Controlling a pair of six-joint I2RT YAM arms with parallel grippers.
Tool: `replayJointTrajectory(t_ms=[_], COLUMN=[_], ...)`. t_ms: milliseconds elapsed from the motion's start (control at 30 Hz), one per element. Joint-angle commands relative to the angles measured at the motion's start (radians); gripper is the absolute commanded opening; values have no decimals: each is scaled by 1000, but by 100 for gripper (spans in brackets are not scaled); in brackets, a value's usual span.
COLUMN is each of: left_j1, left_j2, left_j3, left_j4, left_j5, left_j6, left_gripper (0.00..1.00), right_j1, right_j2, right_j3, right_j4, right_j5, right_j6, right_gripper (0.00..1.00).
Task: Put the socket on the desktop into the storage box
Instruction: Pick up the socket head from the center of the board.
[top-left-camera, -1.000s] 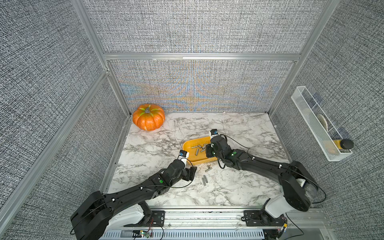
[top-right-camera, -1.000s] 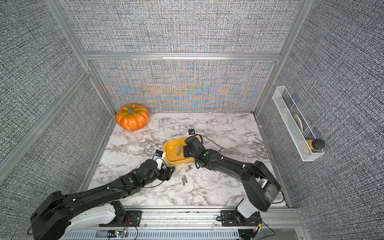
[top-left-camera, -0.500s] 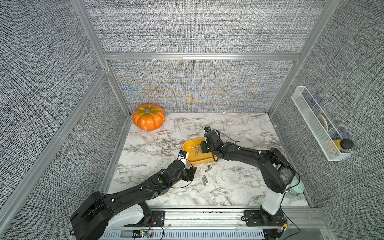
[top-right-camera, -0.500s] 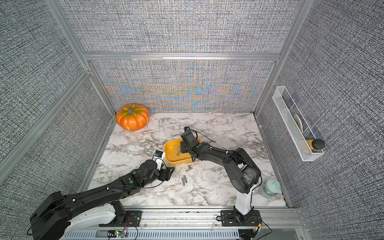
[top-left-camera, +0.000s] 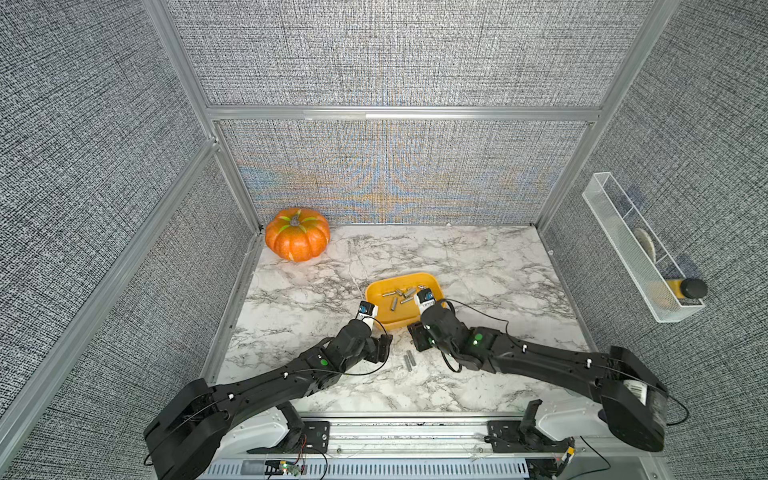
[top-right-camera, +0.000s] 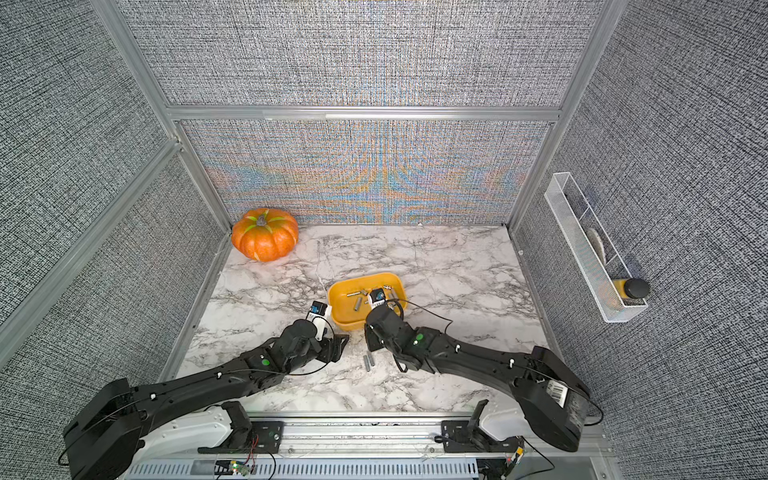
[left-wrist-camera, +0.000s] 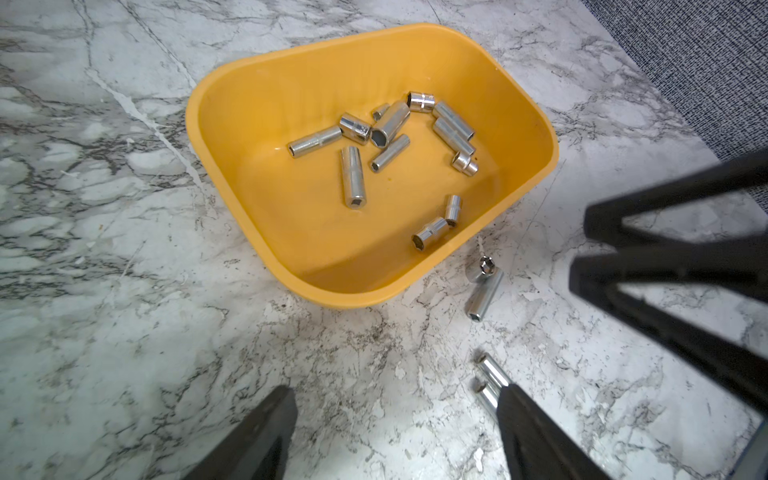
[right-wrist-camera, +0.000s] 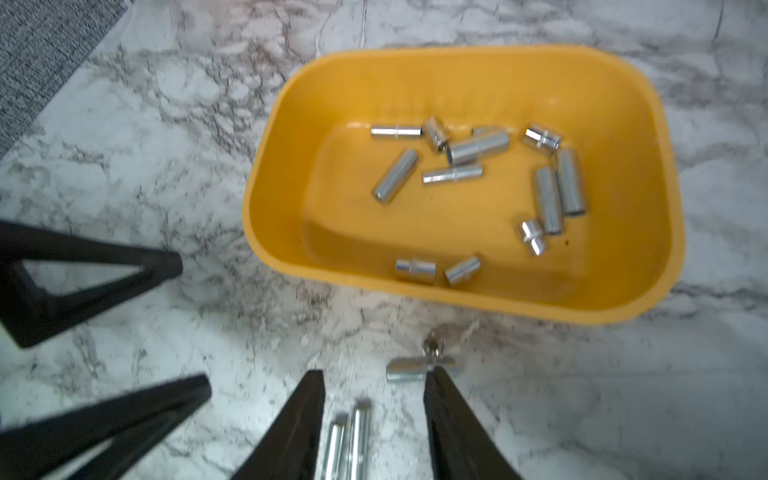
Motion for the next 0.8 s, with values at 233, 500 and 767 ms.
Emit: replayJointTrajectory(t_ms=[233,500,767], left_j1=[0,-1,0], left_j2=[35,38,36], left_j3=[15,17,20], left_j4=[32,28,22], left_j5=[40,41,35], left_j6=[7,9,7], left_gripper=[81,80,80], right_j1=[128,130,121], right_j2=[25,113,171], right_j3=[-95,-63,-48], right_j4=[-19,13,6], right_j5=[15,5,17], right_j6=[207,188,181], right_gripper=[36,33,25])
